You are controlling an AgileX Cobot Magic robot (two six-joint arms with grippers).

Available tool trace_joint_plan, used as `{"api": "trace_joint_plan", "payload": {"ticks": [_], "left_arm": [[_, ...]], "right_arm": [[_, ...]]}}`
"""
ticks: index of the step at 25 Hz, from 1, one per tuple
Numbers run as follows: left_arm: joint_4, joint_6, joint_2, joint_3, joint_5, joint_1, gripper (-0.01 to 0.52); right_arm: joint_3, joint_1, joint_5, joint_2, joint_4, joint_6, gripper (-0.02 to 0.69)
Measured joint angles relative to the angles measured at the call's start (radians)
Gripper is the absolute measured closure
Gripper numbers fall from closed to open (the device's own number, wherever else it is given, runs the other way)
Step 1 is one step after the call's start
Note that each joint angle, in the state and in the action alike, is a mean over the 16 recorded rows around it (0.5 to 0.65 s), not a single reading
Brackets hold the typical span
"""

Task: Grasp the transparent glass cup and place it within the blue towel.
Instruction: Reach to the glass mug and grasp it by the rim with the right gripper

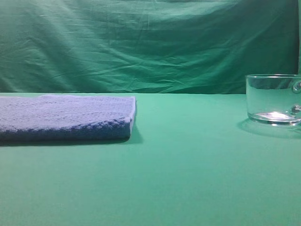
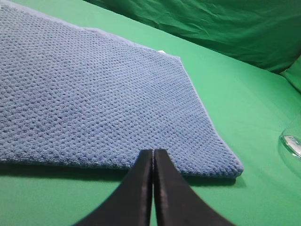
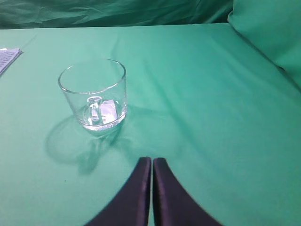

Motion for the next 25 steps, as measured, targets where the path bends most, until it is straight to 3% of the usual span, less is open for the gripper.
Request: {"api": "trace_joint_plan", "payload": {"ticks": [12, 25], "left_arm": [[0.0, 0.0, 0.0, 0.0, 0.0, 0.0, 0.514], [0.0, 0.0, 0.0, 0.0, 0.0, 0.0, 0.514]], "right_arm": [[0.0, 0.0, -0.026, 0.0, 0.006, -0.004, 0.665], [-0.018, 0.0, -0.249, 0.018, 0.127, 0.027, 0.665]]}}
